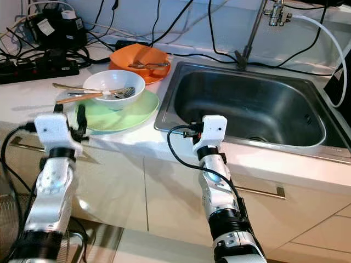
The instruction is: Kitchen organization
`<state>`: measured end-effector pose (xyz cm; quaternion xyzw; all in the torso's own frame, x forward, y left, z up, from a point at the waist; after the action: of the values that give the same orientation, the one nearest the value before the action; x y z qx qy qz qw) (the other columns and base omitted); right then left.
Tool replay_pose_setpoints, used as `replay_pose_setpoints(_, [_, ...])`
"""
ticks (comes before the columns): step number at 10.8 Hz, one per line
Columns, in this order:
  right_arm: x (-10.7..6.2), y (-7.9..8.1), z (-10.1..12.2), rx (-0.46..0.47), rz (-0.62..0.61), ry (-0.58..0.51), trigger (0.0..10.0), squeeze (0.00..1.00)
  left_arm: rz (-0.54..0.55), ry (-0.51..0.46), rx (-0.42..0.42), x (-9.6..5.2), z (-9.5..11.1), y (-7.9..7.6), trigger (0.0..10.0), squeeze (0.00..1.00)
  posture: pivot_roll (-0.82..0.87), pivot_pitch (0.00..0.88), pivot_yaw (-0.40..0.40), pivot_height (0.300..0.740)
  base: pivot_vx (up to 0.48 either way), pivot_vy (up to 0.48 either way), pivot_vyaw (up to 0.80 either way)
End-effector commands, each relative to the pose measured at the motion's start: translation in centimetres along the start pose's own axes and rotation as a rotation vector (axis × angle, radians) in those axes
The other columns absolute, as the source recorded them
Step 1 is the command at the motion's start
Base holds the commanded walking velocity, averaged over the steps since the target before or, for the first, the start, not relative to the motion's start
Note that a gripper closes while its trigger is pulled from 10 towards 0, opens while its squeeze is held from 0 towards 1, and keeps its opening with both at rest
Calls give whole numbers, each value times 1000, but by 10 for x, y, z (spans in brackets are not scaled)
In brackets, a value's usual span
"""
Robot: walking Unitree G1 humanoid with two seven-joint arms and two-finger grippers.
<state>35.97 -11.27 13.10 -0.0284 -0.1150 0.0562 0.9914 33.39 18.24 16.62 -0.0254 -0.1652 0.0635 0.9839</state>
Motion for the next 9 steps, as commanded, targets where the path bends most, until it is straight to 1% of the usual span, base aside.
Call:
replay_pose_setpoints(1, [4, -1, 5, 6, -5, -19, 10000, 0, -30, -14, -10, 3, 3, -8, 10000, 0, 213, 16, -38, 740, 0, 0, 0])
replay_pose_setpoints(4, [4, -2, 3, 3, -7, -13, 10000, 0, -60, -47, -10, 4, 11, -17, 10000, 0, 218, 18, -42, 740, 0, 0, 0])
replay_pose_setpoints(9, [5, -2, 3, 2, -7, -10, 10000, 0, -124, -67, -5, 2, 14, -36, 10000, 0, 218, 21, -44, 740, 0, 0, 0])
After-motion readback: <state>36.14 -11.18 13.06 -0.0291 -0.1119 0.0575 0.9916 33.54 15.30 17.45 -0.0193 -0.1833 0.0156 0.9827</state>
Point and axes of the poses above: a point about 5 cm out from each wrist's last joint towards the gripper, its own x axis pointing out of the wrist towards the gripper, its own z axis along the axis of the wrist's last joint, y = z × x, the point moved 2 cm from there along x, pointing out of the wrist towards the gripper, and after that the axes turned 9 degrees about -x, right-handed, at the moved point
